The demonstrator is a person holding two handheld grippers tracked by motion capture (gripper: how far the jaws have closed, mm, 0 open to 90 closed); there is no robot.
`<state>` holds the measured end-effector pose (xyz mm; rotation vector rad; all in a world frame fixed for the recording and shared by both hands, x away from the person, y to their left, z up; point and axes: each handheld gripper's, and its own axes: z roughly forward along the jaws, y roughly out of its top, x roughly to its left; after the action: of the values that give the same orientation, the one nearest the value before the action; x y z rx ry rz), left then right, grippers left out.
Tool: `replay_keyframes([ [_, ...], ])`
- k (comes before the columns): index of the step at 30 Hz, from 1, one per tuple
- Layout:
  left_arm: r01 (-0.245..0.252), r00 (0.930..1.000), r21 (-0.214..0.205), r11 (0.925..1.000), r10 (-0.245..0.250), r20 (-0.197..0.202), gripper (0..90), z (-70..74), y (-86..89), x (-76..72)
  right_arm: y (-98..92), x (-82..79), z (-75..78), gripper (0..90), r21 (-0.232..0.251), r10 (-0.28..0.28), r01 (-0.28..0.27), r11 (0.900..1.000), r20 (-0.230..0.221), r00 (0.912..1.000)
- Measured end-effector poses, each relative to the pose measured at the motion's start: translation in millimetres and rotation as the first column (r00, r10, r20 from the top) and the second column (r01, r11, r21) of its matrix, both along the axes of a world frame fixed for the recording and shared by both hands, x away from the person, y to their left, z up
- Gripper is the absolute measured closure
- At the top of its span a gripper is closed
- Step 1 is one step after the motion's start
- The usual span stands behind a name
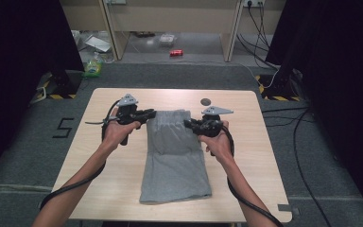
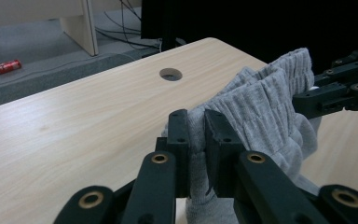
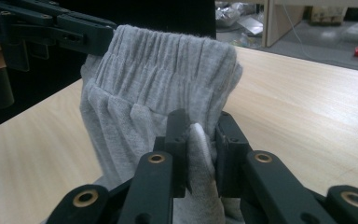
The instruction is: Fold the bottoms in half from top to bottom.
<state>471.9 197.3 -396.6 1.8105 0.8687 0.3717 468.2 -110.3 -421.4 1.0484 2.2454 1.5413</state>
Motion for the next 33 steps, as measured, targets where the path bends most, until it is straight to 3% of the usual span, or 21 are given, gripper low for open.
replay_keyframes([
  [2,0.007,0.9999,-0.006,1.0,-0.007,0.015,80.8,-0.8,0.9,-12.5,-0.7,-17.3,0.3,78.2,-0.004,0.01,-0.01,0.9999,0.009,0.9999],
  [5,0.017,0.9992,-0.007,0.9998,-0.017,0.037,80.9,-4.7,1.1,-32.1,-1.7,-27.6,-1.0,78.2,-0.002,0.017,-0.017,0.9999,0.016,0.9997],
  [6,0.025,0.9989,-0.011,0.9996,-0.024,0.04,80.9,-8.7,0.0,-44.0,-2.4,-37.1,-3.1,78.2,-0.008,0.024,-0.024,0.9997,0.021,0.9995],
  [9,0.033,0.9981,-0.01,0.9994,-0.032,0.053,80.8,-12.9,-1.2,-55.6,-2.8,-45.4,-6.0,78.2,-0.01,0.029,-0.028,0.9995,0.026,0.9992],
  [15,0.074,0.9967,-0.023,0.997,-0.073,0.036,80.5,-30.9,-1.2,-83.4,-8.0,-77.9,-18.0,78.0,-0.027,0.051,-0.05,0.9984,0.032,0.9982],
  [24,0.128,0.9915,-0.044,0.9908,-0.127,0.027,80.3,-58.5,-4.6,-127.4,-13.7,-109.9,-37.4,77.8,-0.063,0.053,-0.052,0.9967,0.025,0.9983],
  [33,0.174,0.9837,-0.048,0.9836,-0.176,-0.038,78.9,-80.7,-6.9,-143.8,-19.7,-128.7,-50.8,72.0,-0.107,0.075,-0.075,0.9914,-0.008,0.9971],
])
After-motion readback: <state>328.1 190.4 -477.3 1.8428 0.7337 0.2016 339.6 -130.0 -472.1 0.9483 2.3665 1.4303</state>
